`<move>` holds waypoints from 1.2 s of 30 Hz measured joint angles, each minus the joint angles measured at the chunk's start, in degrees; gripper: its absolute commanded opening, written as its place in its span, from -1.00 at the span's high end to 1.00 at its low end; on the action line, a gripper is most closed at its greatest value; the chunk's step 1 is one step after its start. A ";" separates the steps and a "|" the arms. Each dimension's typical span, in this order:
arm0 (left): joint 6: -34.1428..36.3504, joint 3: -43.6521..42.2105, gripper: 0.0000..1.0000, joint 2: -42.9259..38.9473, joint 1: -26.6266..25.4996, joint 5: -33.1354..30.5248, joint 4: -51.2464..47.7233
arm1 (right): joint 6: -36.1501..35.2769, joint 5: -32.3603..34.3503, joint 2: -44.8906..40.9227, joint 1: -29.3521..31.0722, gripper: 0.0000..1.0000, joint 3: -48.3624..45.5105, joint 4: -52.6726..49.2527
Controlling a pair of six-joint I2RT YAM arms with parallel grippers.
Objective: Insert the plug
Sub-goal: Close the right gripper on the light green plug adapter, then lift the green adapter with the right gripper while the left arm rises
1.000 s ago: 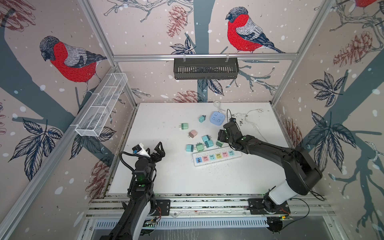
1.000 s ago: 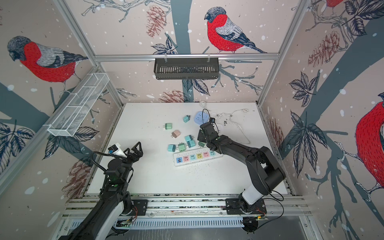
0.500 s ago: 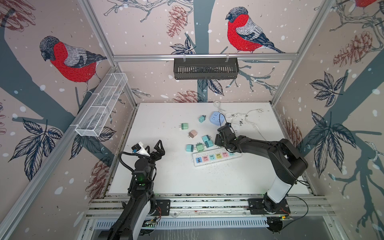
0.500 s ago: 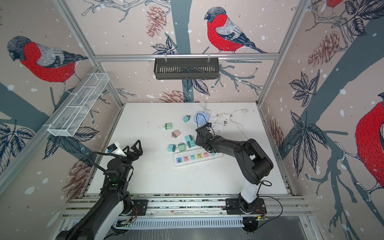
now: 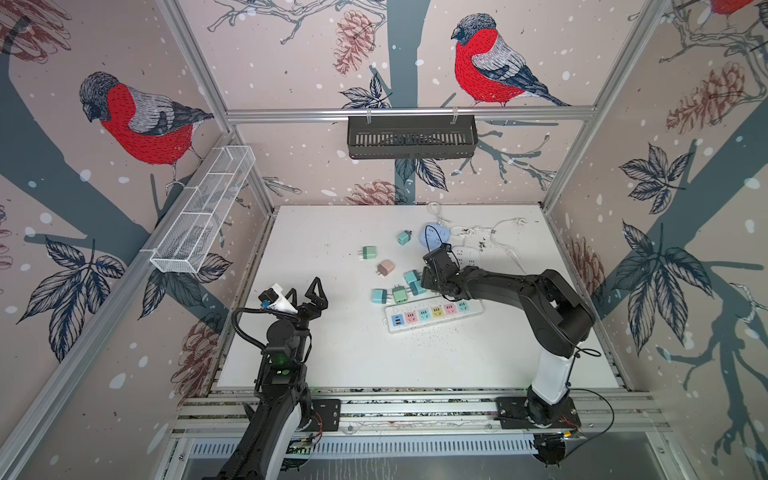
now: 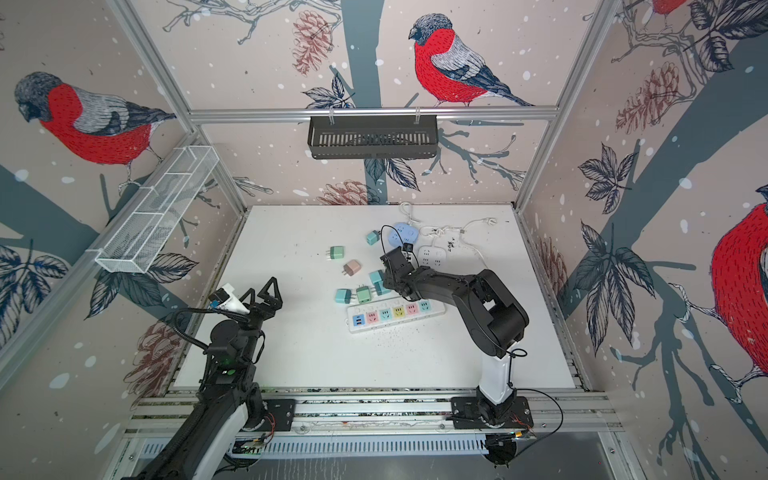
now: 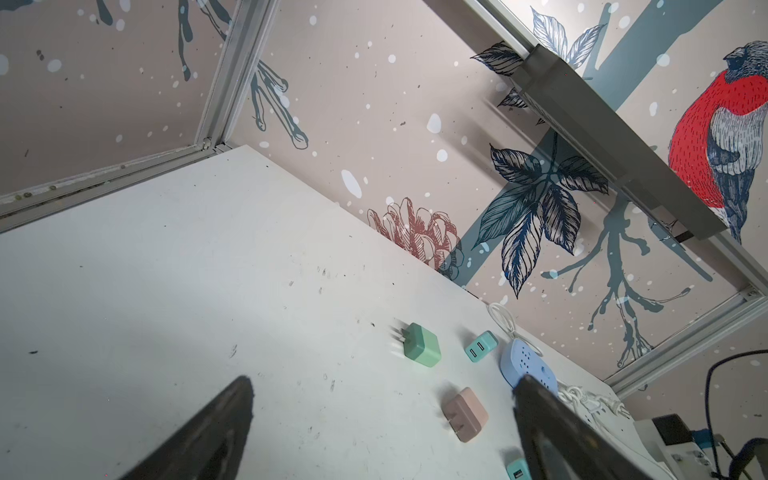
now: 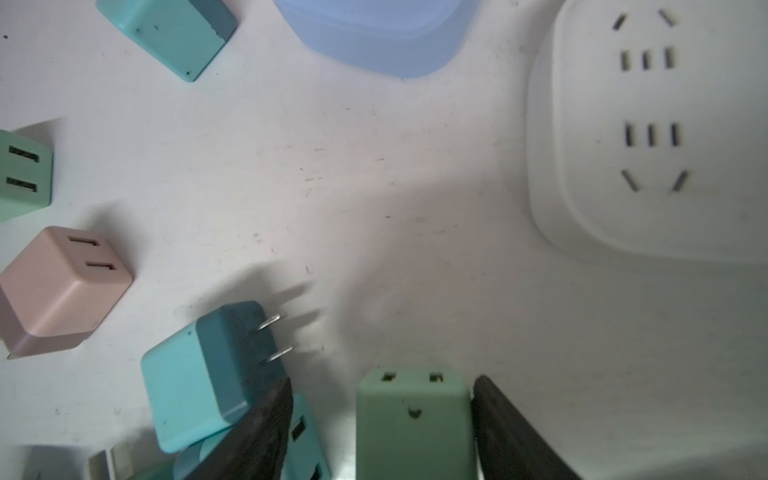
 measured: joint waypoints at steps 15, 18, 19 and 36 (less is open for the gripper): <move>-0.17 0.00 -0.94 0.04 0.00 -0.61 -0.02 | -2.47 5.40 1.36 1.51 -0.17 1.22 -6.34; -0.17 0.00 -0.94 0.02 0.00 -0.70 -0.02 | -2.69 4.17 1.64 1.53 -0.16 0.96 -6.23; -0.17 0.00 -0.94 0.02 0.00 -0.79 -0.02 | -2.84 3.87 1.81 1.53 -0.16 0.94 -6.23; -0.17 0.00 -0.95 0.00 0.00 -0.98 -0.02 | -3.08 2.67 0.85 1.40 0.20 -1.27 -3.37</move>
